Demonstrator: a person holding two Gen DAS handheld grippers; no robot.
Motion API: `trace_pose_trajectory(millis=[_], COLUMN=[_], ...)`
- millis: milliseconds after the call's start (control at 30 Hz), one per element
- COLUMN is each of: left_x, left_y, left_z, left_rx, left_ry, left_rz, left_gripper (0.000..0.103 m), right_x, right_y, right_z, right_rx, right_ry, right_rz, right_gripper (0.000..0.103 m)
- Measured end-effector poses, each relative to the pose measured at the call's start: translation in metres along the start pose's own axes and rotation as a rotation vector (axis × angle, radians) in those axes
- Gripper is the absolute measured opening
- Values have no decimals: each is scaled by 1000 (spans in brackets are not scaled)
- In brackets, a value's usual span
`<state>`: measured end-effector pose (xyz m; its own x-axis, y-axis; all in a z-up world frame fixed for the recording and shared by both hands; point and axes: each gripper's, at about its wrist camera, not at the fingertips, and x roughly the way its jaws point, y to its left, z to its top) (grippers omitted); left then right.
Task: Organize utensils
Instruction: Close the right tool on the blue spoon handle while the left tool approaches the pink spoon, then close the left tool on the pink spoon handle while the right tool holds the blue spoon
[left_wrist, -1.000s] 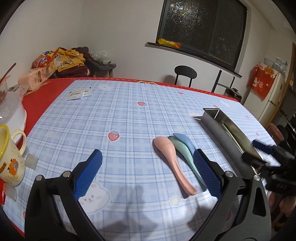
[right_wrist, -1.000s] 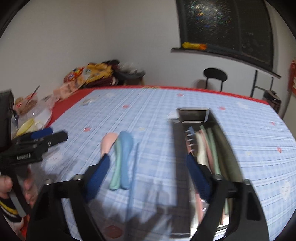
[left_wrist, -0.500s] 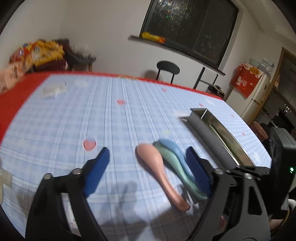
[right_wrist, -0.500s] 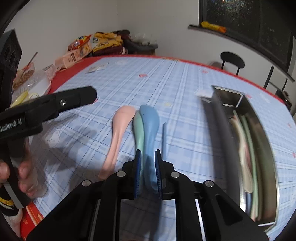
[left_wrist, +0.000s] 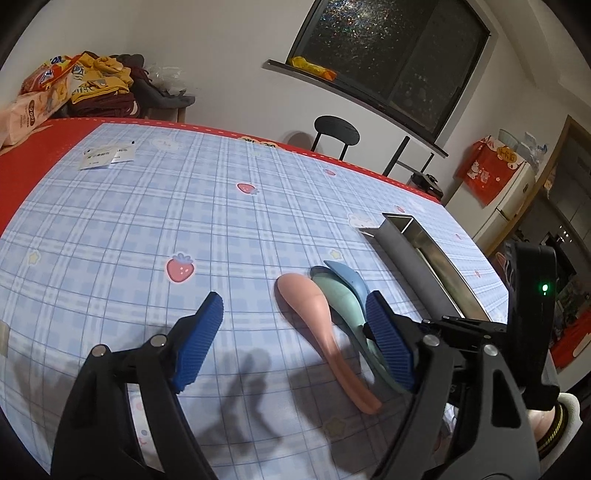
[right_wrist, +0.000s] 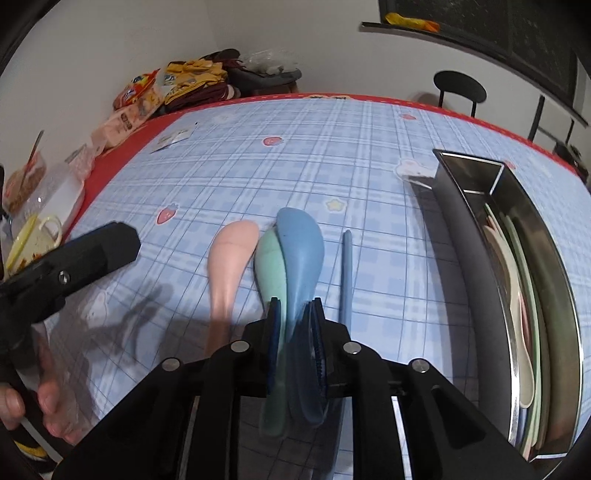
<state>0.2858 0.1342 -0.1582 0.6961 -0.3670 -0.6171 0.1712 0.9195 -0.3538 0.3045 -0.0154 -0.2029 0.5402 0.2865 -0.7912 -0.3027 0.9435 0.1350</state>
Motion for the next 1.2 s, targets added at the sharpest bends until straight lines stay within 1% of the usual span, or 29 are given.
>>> trace_pose_trajectory(millis=[100,233,333,400,433,467,533,800,900,933,967,1000,1100,1200], left_x=[3,4,4,4,5,5,5,3,4,4,4,5,6,9], left_y=[2,4,7,9,9,9,10,7,7,6,6,7,7,7], left_z=[-1,-1,-1,-1,-1,-2,-1,-1,-2,-2,-2,-2,-3,-4], left_rx=[-9,-17,-26,-34,-36,-37,-39,-34,-35,-36,-36,-37,-35,-37], left_ry=[9,16,16,19,21,23,24,22,27,28,30,34,40,52], left_rz=[1,4,1,-2,-3,-5,-8,-21,-24,-26,-28,-32,-37,-44], left_gripper=[79,79,79,79,79,79,79,79,79,77,72,70,68,64], right_x=[2,7,7,6,6,6,4,-8,-12,-14,-14,-15,-11,-8], right_y=[-2,-4,2,5,6,7,6,-2,-6,-8,-10,-11,-11,-7], right_z=[1,2,0,-2,-2,-3,-4,-13,-14,-14,-15,-15,-17,-18], right_rx=[23,63,41,21,16,13,19,73,87,92,101,103,97,85], right_ry=[5,29,24,22,22,23,22,-11,-27,-32,-32,-32,-20,-21], right_rz=[22,65,60,54,52,58,76,117,113,116,124,123,123,115], right_gripper=[22,29,32,28,21,17,14,12,7,7,7,7,7,7])
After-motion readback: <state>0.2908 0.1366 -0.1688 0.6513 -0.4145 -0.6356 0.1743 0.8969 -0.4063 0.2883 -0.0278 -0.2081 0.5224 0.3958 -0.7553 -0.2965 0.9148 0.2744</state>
